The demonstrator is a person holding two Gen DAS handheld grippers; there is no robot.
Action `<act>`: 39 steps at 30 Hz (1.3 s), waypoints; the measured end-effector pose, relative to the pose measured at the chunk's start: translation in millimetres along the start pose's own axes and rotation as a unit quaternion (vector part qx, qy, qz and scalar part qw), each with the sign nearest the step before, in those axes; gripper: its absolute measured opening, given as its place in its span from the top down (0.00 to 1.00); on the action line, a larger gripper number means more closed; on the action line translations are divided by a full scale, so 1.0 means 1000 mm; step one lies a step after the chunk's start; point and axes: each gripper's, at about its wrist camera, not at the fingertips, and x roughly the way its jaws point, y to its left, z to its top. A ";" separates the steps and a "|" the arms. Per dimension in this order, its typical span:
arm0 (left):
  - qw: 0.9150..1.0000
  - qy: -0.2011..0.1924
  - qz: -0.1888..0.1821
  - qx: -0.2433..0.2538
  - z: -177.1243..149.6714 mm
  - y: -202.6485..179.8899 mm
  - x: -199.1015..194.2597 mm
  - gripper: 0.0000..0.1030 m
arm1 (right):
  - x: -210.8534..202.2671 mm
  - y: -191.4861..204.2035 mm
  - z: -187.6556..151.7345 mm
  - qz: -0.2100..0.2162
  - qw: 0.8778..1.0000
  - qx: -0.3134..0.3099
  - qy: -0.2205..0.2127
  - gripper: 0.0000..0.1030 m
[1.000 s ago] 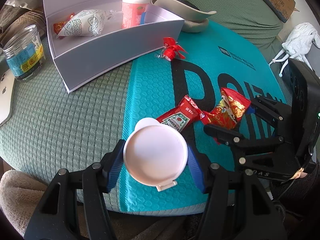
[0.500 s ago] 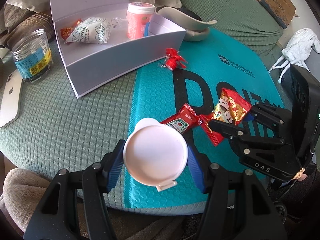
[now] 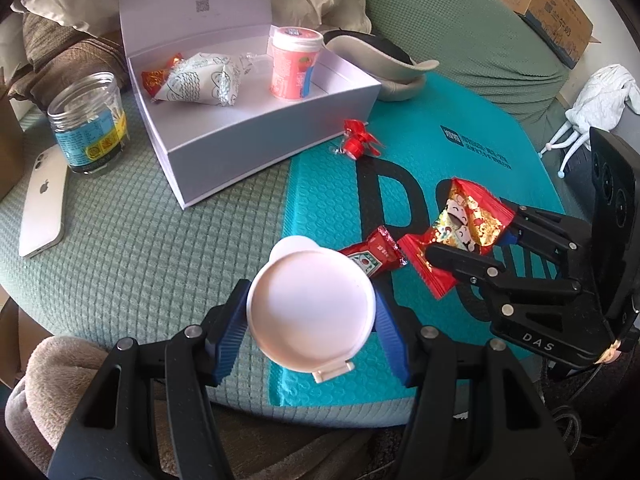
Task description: Organize objects
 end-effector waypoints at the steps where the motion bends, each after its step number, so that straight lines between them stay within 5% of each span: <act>1: 1.000 -0.003 0.003 -0.001 0.000 0.001 -0.003 0.44 | -0.001 0.002 0.002 0.002 1.000 -0.003 -0.002 0.67; 17: 0.997 -0.047 0.053 -0.014 0.010 0.016 -0.049 0.44 | -0.014 0.030 0.039 0.030 0.998 -0.041 -0.032 0.67; 39: 0.996 -0.064 0.062 -0.013 0.046 0.028 -0.062 0.44 | -0.015 0.029 0.084 0.031 0.994 -0.080 -0.063 0.67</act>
